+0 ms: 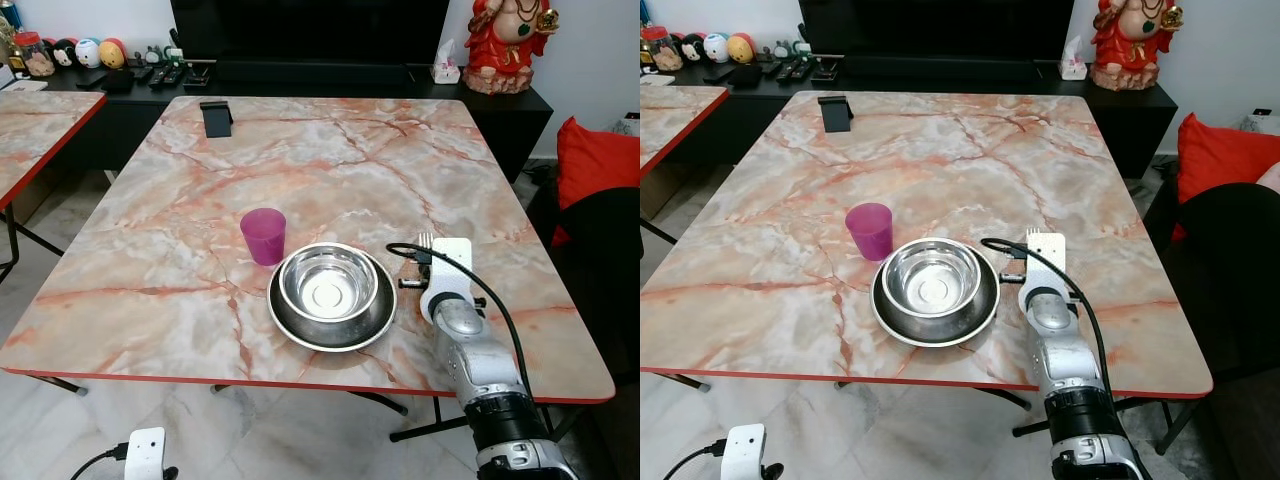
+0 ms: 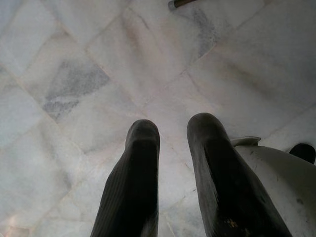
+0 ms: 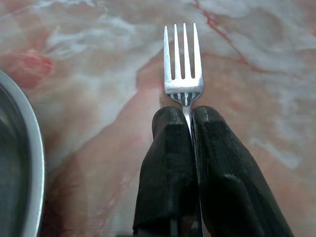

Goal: Setting the table

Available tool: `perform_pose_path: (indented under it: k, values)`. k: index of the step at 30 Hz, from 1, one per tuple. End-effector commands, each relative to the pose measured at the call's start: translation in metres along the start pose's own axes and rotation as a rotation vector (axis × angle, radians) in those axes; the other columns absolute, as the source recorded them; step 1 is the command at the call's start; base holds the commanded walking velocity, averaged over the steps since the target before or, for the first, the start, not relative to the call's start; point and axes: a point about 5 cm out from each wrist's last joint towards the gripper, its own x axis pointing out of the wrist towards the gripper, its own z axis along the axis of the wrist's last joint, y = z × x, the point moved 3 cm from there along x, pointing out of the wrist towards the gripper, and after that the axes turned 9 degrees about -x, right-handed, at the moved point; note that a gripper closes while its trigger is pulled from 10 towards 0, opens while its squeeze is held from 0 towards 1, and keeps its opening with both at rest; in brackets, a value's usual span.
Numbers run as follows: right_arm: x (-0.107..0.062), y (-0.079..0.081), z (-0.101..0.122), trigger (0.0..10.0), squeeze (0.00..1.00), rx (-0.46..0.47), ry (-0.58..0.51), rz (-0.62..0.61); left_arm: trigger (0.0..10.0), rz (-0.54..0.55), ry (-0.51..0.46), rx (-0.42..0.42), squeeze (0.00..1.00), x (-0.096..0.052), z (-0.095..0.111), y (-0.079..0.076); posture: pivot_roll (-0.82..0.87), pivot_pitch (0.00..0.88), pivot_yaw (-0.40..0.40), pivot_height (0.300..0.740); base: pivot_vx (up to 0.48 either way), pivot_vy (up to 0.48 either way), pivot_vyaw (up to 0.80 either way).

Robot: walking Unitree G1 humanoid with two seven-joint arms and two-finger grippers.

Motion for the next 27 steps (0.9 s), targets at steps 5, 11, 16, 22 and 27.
perform_pose_path:
  k: [5,11,16,22,27]
  values:
    - [0.0009,-0.0023,-0.0064,10.0,0.0,0.001,0.017,-0.013,10.0,0.001,0.02,0.008,0.0,-0.0005,-0.0037,0.0019,0.02,0.018,-0.014,0.74,0.0,0.0,0.0]
    - [0.0011,-0.0035,-0.0077,10.0,0.0,0.006,0.02,-0.013,10.0,0.005,0.02,0.009,0.0,-0.0006,-0.0038,0.003,0.02,0.021,-0.014,0.74,0.0,0.0,0.0]
    - [0.0013,-0.0013,-0.0087,10.0,0.0,0.027,0.023,-0.001,10.0,0.007,0.018,0.009,0.0,-0.0006,-0.0034,0.0039,0.02,0.023,-0.015,0.74,0.0,0.0,0.0]
    - [0.0002,0.0034,-0.0062,10.0,0.0,0.049,0.012,0.017,10.0,0.007,0.016,0.018,0.0,-0.0006,-0.0027,0.0043,0.02,0.025,-0.015,0.74,0.0,0.0,0.0]
    - [-0.0017,0.0063,-0.0028,10.0,0.0,0.048,-0.002,0.033,10.0,0.006,0.017,0.024,0.0,-0.0005,-0.0026,0.0043,0.02,0.026,-0.012,0.74,0.0,0.0,0.0]
